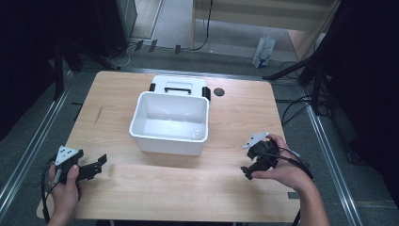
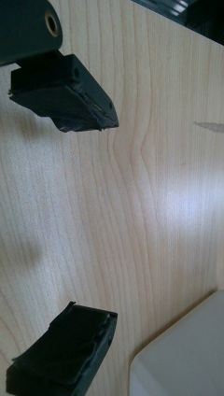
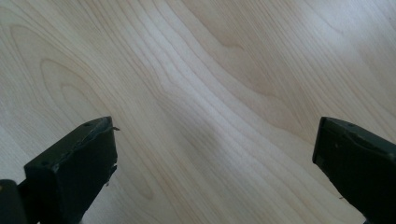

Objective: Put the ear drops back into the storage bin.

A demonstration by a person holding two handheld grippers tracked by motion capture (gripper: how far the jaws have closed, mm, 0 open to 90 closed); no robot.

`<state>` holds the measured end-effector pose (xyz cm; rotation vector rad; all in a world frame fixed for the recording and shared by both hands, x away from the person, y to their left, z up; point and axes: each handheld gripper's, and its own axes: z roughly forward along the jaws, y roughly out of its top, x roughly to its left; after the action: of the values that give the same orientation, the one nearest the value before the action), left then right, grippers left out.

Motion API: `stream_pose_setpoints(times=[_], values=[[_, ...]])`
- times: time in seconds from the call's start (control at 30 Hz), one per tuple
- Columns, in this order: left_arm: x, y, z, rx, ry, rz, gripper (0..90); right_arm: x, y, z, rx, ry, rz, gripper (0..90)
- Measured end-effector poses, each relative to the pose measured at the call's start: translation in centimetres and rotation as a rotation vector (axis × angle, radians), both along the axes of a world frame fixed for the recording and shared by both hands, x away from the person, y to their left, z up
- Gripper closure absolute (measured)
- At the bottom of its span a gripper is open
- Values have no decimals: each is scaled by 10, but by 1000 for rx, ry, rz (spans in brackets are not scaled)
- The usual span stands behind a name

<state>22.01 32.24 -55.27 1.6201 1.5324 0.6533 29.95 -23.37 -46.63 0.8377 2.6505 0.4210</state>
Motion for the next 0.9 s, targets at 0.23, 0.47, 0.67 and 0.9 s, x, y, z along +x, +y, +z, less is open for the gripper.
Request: stream_pose_setpoints(times=[0.23, 0.47, 0.67, 0.9], values=[[0, 0, 0, 1, -2, 2, 82, -18, -26, -15, 65, -58, -47, 0], [0, 0, 0, -2, -1, 3, 82, -31, -48, -29, 127, -96, -115, 0], [0, 0, 0, -3, -1, 5, 82, -50, -77, -47, 253, -138, -211, 0], [0, 0, 0, -1, 0, 7, 82, -67, -97, -59, 354, -167, -271, 0]])
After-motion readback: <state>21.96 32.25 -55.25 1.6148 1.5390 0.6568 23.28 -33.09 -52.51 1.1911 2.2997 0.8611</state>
